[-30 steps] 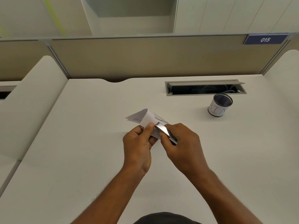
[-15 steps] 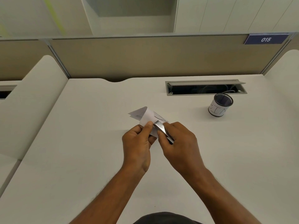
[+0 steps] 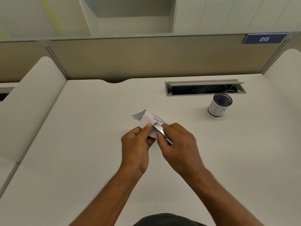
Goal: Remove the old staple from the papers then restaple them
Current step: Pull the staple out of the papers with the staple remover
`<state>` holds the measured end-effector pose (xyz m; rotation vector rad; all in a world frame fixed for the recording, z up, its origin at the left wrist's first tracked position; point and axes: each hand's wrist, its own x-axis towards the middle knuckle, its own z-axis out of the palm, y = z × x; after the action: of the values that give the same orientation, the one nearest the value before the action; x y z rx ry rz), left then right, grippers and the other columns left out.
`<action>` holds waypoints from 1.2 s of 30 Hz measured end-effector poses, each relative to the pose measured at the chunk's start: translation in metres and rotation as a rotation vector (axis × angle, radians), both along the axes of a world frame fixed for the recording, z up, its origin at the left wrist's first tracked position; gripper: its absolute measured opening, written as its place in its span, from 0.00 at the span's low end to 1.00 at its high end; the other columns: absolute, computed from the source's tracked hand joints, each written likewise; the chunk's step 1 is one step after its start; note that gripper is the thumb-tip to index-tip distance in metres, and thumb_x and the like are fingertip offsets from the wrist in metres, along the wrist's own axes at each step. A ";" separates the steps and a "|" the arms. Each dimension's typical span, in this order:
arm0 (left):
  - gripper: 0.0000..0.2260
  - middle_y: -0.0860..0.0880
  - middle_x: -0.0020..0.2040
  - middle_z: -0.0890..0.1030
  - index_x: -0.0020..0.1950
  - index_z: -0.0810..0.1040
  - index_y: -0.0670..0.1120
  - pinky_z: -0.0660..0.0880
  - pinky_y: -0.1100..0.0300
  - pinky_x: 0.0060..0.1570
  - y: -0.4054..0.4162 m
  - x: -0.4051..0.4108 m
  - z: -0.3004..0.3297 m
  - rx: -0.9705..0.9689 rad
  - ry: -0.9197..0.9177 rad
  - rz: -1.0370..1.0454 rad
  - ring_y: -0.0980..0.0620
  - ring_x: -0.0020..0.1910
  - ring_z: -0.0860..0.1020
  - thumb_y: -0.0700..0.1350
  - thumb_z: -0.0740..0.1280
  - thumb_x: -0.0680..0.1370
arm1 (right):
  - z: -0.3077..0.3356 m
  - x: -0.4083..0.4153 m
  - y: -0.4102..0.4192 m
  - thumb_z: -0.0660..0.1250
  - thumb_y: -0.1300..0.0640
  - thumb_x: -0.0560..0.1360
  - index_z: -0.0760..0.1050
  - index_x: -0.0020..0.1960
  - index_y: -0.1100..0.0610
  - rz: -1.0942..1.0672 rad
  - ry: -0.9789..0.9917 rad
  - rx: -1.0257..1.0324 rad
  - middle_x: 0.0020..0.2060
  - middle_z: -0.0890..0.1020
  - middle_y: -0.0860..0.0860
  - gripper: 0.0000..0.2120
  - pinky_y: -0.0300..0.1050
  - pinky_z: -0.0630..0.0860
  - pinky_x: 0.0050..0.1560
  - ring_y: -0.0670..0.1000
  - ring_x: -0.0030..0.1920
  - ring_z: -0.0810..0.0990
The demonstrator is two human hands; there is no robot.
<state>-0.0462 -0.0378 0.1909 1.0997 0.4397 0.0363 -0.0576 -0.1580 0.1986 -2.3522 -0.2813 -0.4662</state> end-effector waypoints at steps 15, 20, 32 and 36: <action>0.06 0.46 0.51 0.88 0.45 0.88 0.48 0.84 0.56 0.47 -0.005 -0.001 0.000 0.101 -0.084 0.025 0.47 0.51 0.87 0.44 0.71 0.78 | 0.001 -0.004 0.010 0.70 0.58 0.78 0.80 0.47 0.58 -0.053 -0.055 0.134 0.36 0.80 0.50 0.04 0.48 0.77 0.34 0.48 0.36 0.76; 0.07 0.49 0.50 0.88 0.44 0.88 0.49 0.83 0.60 0.45 -0.008 -0.003 0.002 0.122 -0.097 0.054 0.49 0.51 0.87 0.44 0.70 0.79 | 0.000 -0.004 0.013 0.68 0.55 0.79 0.80 0.44 0.54 -0.076 -0.001 0.264 0.33 0.78 0.46 0.06 0.40 0.73 0.33 0.48 0.35 0.75; 0.15 0.61 0.45 0.87 0.39 0.87 0.60 0.82 0.63 0.43 -0.013 -0.005 0.008 0.163 -0.158 0.078 0.56 0.50 0.86 0.43 0.69 0.80 | 0.003 -0.003 0.006 0.67 0.49 0.78 0.82 0.48 0.45 -0.083 0.207 0.566 0.32 0.81 0.48 0.05 0.47 0.78 0.34 0.51 0.33 0.78; 0.11 0.55 0.48 0.88 0.40 0.88 0.57 0.83 0.61 0.44 -0.013 -0.004 0.007 0.189 -0.146 0.100 0.52 0.51 0.86 0.45 0.71 0.79 | 0.000 -0.004 0.004 0.69 0.51 0.78 0.81 0.47 0.51 -0.071 0.110 0.403 0.32 0.79 0.43 0.05 0.34 0.71 0.32 0.48 0.35 0.77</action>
<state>-0.0502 -0.0505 0.1974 1.2507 0.3651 0.2487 -0.0618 -0.1540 0.1990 -1.9888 -0.0447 -0.3845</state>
